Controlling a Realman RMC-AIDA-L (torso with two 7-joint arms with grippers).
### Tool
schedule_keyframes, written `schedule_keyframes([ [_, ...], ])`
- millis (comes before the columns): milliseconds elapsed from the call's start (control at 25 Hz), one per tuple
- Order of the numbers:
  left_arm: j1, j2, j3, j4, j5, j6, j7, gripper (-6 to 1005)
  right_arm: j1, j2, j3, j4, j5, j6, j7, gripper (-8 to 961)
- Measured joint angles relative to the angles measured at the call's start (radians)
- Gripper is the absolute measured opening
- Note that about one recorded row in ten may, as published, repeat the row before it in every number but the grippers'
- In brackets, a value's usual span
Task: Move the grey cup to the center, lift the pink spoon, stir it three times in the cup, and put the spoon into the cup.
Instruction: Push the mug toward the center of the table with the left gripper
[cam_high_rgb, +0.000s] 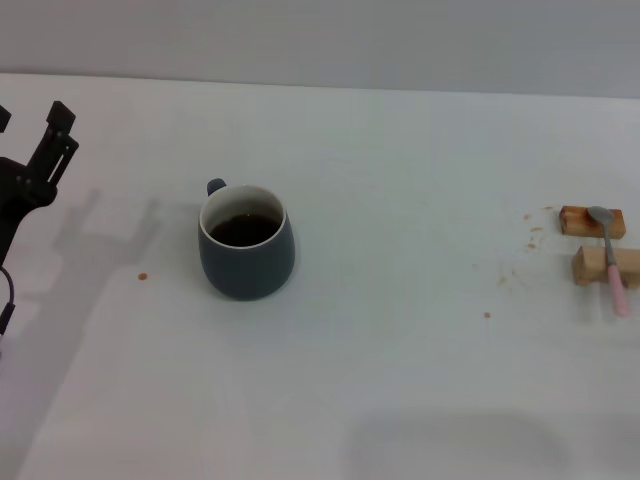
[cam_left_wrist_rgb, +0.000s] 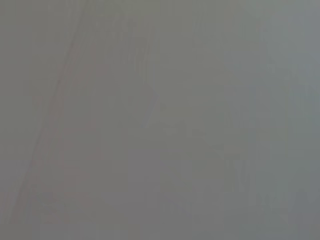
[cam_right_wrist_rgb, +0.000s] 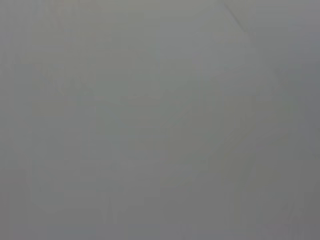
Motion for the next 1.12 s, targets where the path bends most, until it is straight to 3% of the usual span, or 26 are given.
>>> schedule_keyframes([
  [360,-0.021,0.005,0.028,0.028,0.000,-0.020,-0.010,827,-0.004,0.000,0.005,0.006,0.000,0.003,0.000,816],
  [1040,-0.122,0.008,0.115,0.104,0.000,-0.241,-0.004,827,-0.037,0.002,0.017,0.023,0.000,0.006,0.000,817],
  [1120,-0.126,0.008,0.130,0.113,0.000,-0.261,-0.004,724,-0.038,0.002,0.017,0.024,0.000,0.006,0.000,817],
])
